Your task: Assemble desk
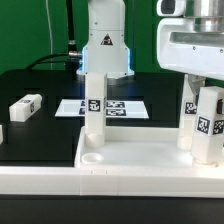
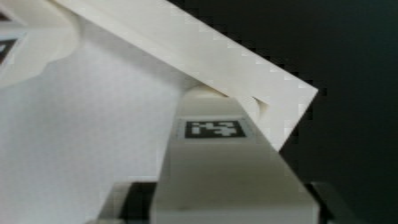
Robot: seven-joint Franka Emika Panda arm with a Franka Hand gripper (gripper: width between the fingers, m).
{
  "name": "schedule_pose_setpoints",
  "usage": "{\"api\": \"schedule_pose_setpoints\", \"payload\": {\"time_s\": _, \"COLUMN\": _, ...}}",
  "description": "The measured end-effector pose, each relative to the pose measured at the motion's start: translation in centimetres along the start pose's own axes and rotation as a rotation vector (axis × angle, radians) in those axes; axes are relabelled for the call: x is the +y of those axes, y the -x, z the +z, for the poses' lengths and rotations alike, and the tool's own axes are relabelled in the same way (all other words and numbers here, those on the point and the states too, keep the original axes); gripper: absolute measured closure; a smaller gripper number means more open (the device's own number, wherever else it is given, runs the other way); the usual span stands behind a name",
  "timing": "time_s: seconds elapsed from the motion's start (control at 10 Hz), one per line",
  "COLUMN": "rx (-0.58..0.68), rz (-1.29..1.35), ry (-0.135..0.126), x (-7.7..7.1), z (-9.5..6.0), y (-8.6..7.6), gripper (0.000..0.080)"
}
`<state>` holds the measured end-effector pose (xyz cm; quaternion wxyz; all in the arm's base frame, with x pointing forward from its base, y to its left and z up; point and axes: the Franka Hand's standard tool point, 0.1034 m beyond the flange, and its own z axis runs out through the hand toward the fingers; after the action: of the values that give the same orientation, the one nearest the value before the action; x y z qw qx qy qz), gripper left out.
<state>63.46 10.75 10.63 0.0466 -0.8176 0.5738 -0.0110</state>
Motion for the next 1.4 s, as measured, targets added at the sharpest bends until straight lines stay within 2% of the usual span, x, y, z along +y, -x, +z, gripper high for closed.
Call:
{"api": "schedule_pose_setpoints", "payload": {"time_s": 0.2, "rx": -0.017, "rz": 0.185, "ry": -0.031, "x": 0.12, "z": 0.02, "y": 0.04, "gripper": 0.0509}}
{"api": "schedule_pose_setpoints", "payload": {"time_s": 0.5, "rx": -0.038, "rz": 0.406, "ry": -0.039, "x": 0.02, "z": 0.04, "y": 0.05, "gripper": 0.0509}}
{"api": "schedule_pose_setpoints", "payload": {"time_s": 0.8, "rx": -0.037, "rz": 0.391, "ry": -0.037, "x": 0.06, "z": 0.13, "y": 0.04, "gripper": 0.0500}}
{"api": "schedule_pose_setpoints", "payload": {"time_s": 0.9, "rx": -0.037, "rz": 0.326, "ry": -0.033, "x": 0.09, "z": 0.19, "y": 0.05, "gripper": 0.0322}}
{"api": "schedule_pose_setpoints", "payload": {"time_s": 1.0, "rx": -0.043, "rz": 0.299, "ry": -0.021, "x": -0.04, "z": 0.13, "y": 0.26, "gripper": 0.0189}}
{"api": "schedule_pose_setpoints", "payload": {"time_s": 1.1, "rx": -0.043, "rz": 0.204, "ry": -0.019, "x": -0.25, "z": 0.05, "y": 0.29, "gripper": 0.0161}}
{"api": "schedule_pose_setpoints", "payload": {"time_s": 1.4, "rx": -0.035, "rz": -0.060, "ry": -0.023, "x": -0.51, "z": 0.21, "y": 0.42, "gripper": 0.0153}}
